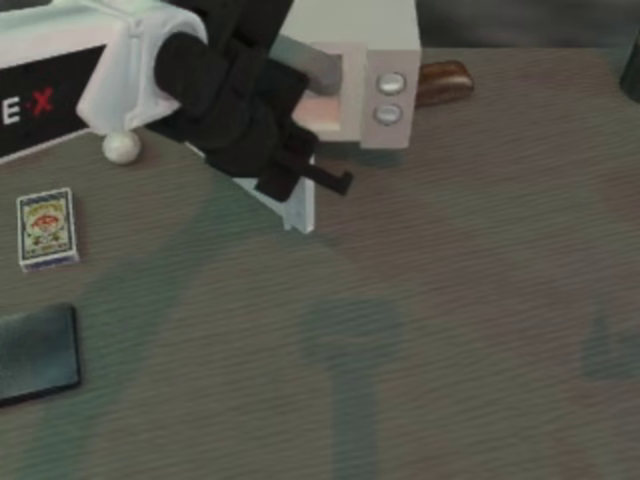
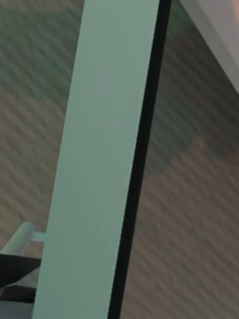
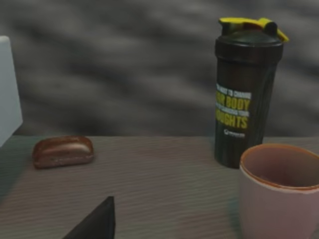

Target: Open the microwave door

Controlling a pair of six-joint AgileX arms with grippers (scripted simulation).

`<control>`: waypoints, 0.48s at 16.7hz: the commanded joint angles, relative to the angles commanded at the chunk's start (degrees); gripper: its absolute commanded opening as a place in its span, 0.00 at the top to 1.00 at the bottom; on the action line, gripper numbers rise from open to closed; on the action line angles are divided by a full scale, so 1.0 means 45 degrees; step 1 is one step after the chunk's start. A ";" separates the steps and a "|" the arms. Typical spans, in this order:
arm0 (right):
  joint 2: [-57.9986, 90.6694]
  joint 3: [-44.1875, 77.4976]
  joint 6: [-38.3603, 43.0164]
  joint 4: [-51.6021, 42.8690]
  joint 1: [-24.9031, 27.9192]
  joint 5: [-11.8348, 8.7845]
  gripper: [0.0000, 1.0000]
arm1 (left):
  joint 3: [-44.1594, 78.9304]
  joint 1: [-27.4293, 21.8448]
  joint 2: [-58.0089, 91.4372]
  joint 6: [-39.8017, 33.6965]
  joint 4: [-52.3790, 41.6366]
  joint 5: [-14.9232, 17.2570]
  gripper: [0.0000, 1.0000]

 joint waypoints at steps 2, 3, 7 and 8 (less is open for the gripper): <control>0.0000 0.0000 0.0000 0.0000 0.0000 0.0000 0.00 | 0.0000 0.0000 0.0000 0.0000 0.0000 0.0000 1.00; 0.0000 0.0000 0.0000 0.0000 0.0000 0.0000 0.00 | 0.0000 0.0000 0.0000 0.0000 0.0000 0.0000 1.00; 0.0000 0.0000 0.0000 0.0000 0.0000 0.0000 0.00 | -0.0204 0.0102 -0.0159 0.0387 0.0025 0.0304 1.00; 0.0000 0.0000 0.0000 0.0000 0.0000 0.0000 0.00 | -0.0363 0.0216 -0.0257 0.0681 0.0000 0.0453 1.00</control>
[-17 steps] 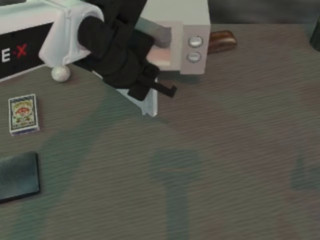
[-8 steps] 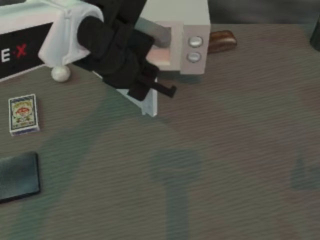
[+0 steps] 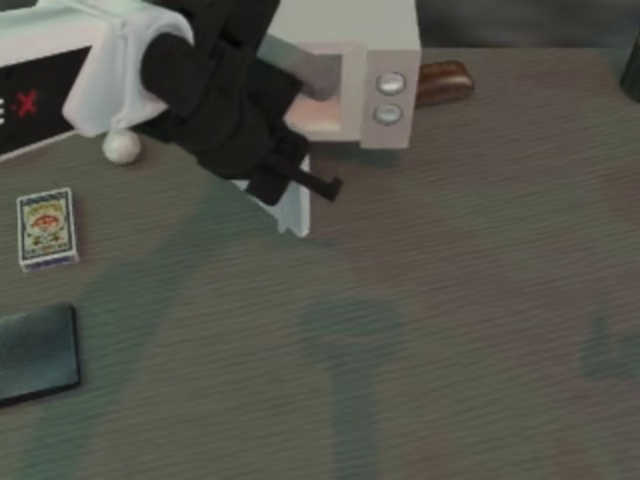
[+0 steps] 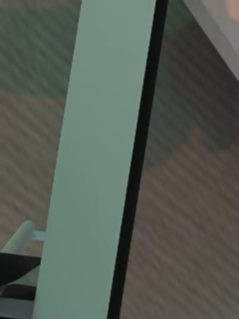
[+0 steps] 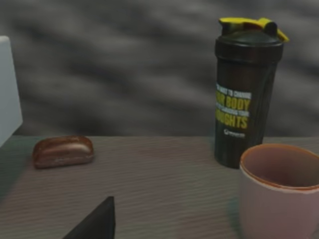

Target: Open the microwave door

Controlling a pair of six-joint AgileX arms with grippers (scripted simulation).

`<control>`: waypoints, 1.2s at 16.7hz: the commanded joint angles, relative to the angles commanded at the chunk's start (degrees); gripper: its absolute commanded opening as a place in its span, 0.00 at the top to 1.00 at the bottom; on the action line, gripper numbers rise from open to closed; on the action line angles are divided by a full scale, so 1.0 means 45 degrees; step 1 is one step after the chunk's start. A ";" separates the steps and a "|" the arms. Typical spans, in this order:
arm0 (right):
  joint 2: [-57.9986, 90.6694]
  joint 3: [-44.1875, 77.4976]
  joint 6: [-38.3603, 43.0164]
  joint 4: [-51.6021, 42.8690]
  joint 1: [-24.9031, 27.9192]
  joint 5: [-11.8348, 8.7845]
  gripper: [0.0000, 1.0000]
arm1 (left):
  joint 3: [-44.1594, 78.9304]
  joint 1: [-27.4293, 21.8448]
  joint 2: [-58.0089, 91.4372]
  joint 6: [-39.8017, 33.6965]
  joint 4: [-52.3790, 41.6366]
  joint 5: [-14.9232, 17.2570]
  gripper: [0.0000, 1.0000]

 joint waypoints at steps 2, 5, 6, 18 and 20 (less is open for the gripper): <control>0.0000 0.0000 0.0000 0.0000 0.0000 0.0000 0.00 | -0.0365 0.0250 -0.0199 0.0672 -0.0076 0.0340 1.00; 0.0000 0.0000 0.0000 0.0000 0.0000 0.0000 0.00 | -0.0587 0.0496 -0.0527 0.1310 -0.0017 0.0692 1.00; 0.0000 0.0000 0.0000 0.0000 0.0000 0.0000 0.00 | -0.0589 0.0500 -0.0535 0.1319 -0.0013 0.0697 1.00; 0.0000 0.0000 0.0000 0.0000 0.0000 0.0000 0.00 | -0.0589 0.0500 -0.0535 0.1319 -0.0013 0.0697 1.00; 0.0000 0.0000 0.0000 0.0000 0.0000 0.0000 0.00 | -0.0589 0.0500 -0.0535 0.1319 -0.0013 0.0697 1.00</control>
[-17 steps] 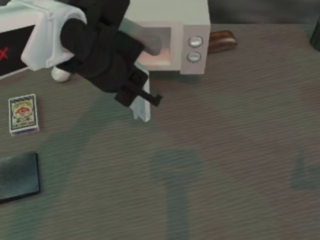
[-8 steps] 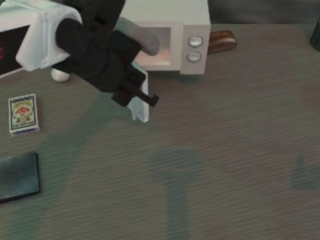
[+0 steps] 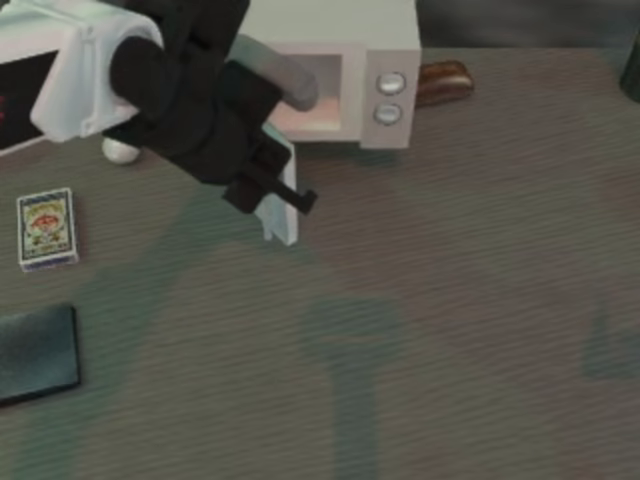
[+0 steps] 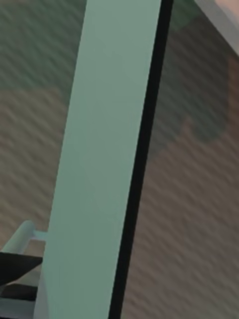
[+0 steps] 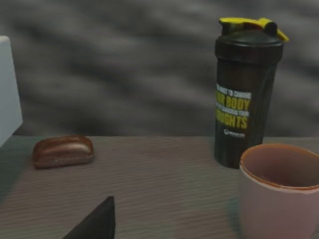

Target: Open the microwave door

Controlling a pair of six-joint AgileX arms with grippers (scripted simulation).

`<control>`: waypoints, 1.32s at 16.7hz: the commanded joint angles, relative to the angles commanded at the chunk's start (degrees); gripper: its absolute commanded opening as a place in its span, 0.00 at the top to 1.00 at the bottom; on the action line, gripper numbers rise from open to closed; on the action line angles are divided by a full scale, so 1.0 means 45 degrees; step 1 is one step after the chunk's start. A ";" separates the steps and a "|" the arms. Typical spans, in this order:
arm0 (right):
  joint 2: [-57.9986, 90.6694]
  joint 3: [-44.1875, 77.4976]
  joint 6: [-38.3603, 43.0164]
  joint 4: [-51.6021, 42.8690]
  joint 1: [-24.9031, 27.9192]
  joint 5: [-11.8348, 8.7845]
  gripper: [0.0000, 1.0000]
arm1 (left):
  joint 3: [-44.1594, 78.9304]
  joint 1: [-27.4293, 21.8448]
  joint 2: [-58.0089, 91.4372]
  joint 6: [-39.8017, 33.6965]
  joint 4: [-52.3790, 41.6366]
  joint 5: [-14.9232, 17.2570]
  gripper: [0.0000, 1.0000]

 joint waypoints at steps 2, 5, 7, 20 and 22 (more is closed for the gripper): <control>0.0000 0.0000 0.0000 0.0000 0.0000 0.0000 0.00 | 0.0000 0.0000 0.0000 0.0000 0.0000 0.0000 1.00; 0.0000 0.0000 0.0000 0.0000 0.0000 0.0000 0.00 | 0.0000 0.0000 0.0000 0.0000 0.0000 0.0000 1.00; 0.0000 0.0000 0.0000 0.0000 0.0000 0.0000 0.00 | 0.0000 0.0000 0.0000 0.0000 0.0000 0.0000 1.00; 0.0000 0.0000 0.0000 0.0000 0.0000 0.0000 0.00 | -0.0620 0.0881 -0.0568 0.2247 -0.0358 0.1215 1.00; 0.0000 0.0000 0.0000 0.0000 0.0000 0.0000 0.00 | -0.0620 0.0884 -0.0572 0.2254 -0.0356 0.1218 1.00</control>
